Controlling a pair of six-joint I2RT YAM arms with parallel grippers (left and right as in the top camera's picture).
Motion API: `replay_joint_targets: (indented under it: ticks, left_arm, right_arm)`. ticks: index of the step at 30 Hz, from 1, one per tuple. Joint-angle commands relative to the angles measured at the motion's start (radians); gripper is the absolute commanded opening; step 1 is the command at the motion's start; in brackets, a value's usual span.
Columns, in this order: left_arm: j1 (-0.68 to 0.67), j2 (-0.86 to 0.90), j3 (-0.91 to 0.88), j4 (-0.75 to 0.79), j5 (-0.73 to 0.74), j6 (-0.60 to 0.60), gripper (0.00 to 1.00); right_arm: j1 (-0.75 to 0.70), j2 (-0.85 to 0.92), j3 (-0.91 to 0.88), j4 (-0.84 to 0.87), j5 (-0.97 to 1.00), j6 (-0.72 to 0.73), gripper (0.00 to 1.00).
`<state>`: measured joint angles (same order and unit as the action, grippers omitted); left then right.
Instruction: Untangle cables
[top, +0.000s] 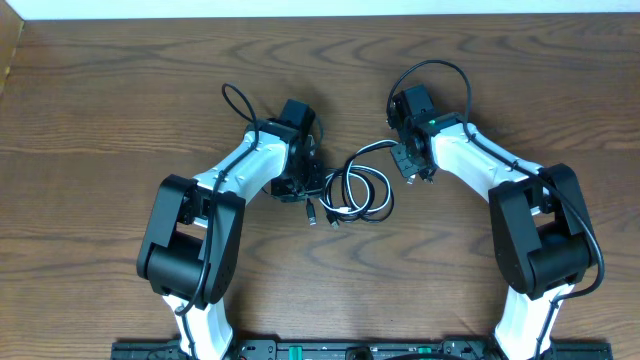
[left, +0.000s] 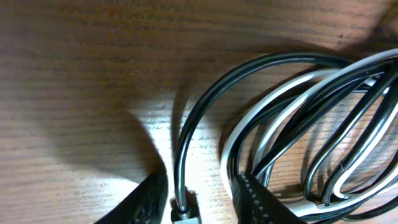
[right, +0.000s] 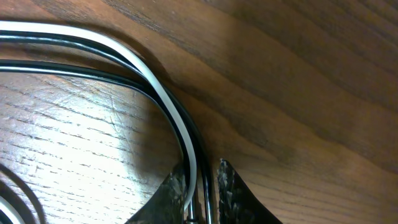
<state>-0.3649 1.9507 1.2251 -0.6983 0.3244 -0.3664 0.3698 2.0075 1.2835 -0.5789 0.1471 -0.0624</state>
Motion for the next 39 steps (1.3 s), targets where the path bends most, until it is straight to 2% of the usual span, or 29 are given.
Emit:
replay_joint_targets:
  ticks: [1, 16, 22, 27, 29, 32, 39]
  left_arm:
    - [-0.003, 0.044, -0.026, 0.013, -0.03, -0.003, 0.37]
    - [-0.003, 0.045, -0.024, 0.014, -0.071, -0.018, 0.36]
    - [-0.003, 0.045, 0.0, -0.004, -0.072, -0.097, 0.41]
    - [-0.005, 0.045, 0.001, -0.02, -0.081, -0.1, 0.46]
    - [-0.011, 0.045, 0.002, -0.048, -0.132, -0.101, 0.48]
    - [-0.019, 0.045, 0.002, -0.072, -0.187, -0.103, 0.48]
    - [-0.02, 0.045, 0.046, -0.116, -0.184, -0.101, 0.49]
  right_arm:
    - [0.005, 0.061, -0.031, -0.011, 0.003, -0.006, 0.16]
    - [0.005, 0.061, -0.031, -0.011, 0.003, -0.006, 0.17]
    - [0.005, 0.061, -0.031, -0.011, 0.003, -0.006, 0.17]
    - [0.005, 0.061, -0.031, -0.011, 0.003, -0.006, 0.17]
    - [0.005, 0.061, -0.031, -0.011, 0.003, -0.006, 0.17]
    - [0.005, 0.061, -0.031, -0.01, 0.003, -0.006, 0.17]
    - [0.005, 0.061, -0.031, -0.008, 0.003, -0.006, 0.17]
